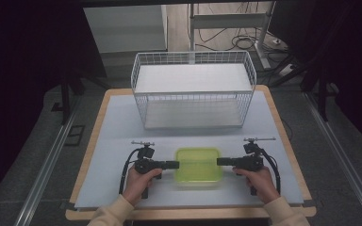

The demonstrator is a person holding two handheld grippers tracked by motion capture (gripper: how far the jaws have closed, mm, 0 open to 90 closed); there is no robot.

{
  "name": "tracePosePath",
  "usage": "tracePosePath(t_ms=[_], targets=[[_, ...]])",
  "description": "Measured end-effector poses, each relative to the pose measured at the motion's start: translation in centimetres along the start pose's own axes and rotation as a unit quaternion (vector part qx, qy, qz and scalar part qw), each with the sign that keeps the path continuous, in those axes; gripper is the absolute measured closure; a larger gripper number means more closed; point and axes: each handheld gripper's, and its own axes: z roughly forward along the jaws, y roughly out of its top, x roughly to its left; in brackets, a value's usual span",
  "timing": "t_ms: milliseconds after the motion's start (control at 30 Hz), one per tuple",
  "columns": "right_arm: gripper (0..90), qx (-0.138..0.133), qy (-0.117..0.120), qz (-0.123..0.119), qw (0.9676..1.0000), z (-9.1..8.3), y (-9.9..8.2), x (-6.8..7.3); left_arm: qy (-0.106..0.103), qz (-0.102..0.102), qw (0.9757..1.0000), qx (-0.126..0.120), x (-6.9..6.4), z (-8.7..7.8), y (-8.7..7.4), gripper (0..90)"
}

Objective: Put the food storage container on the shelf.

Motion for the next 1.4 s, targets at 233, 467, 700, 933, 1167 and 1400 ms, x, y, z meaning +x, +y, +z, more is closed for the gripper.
tracePosePath(t_ms=[233,467,700,933,1167,1400], targets=[[81.8,-0.016,-0.004,-0.008,0.9998,-0.6,-0.2,0.8,-0.005,0.007,0.9999,-0.012,-0.6,-0.3,-0.2,81.8],[81.7,-0.026,-0.006,-0.029,0.9992,-0.9,-0.1,1.6,0.000,0.020,0.9996,-0.019,-1.2,-0.8,-0.1,81.9],[81.6,-0.035,-0.012,-0.047,0.9982,-1.1,0.0,2.5,0.004,0.033,0.9992,-0.024,-1.7,-1.3,0.0,81.8],[81.5,-0.039,-0.016,-0.060,0.9973,-1.3,0.0,2.9,0.002,0.036,0.9990,-0.027,-1.9,-1.5,0.0,81.9],[81.4,-0.044,-0.020,-0.074,0.9961,-1.5,0.1,3.5,0.005,0.048,0.9984,-0.030,-2.3,-1.9,0.1,81.9],[81.2,-0.046,-0.024,-0.082,0.9953,-1.6,0.1,3.8,0.004,0.054,0.9981,-0.031,-2.4,-2.1,0.3,81.9]])
